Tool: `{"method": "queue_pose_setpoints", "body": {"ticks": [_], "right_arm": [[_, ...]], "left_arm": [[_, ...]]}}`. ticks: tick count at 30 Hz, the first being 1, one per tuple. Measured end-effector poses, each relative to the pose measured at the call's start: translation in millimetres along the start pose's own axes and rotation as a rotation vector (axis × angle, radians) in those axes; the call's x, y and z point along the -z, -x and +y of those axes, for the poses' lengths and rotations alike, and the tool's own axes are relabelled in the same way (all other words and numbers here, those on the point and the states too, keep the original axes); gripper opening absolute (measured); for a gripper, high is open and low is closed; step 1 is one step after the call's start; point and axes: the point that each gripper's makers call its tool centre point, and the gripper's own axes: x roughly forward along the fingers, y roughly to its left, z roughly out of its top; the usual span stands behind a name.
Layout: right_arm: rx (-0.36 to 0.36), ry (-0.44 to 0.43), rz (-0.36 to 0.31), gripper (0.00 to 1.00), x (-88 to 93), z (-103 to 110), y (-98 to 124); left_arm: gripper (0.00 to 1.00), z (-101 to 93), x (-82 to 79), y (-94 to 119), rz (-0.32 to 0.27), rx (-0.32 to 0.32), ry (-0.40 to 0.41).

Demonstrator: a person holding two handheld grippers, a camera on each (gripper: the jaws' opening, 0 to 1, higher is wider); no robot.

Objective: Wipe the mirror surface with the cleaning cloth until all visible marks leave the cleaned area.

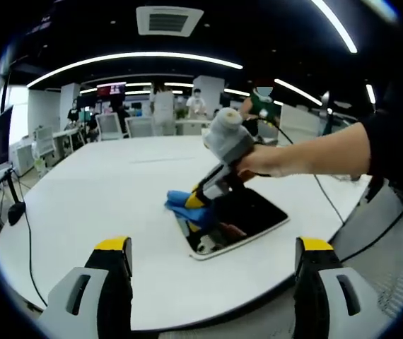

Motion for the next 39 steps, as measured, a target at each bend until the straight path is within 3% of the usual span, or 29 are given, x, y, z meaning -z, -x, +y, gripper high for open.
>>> {"method": "queue_pose_setpoints", "body": {"ticks": [20,39], "right_arm": [[0.000,0.029,0.005,0.05,-5.7,9.0,4.3],[-0.018,0.001,-0.017,0.05,-2.9,2.6,6.0]], "left_arm": [[0.94,-2.2,1.5,-0.6,0.010,0.014,-0.008],[0.95,-2.3,3.0,-2.2,0.022,0.012,-0.012]]}}
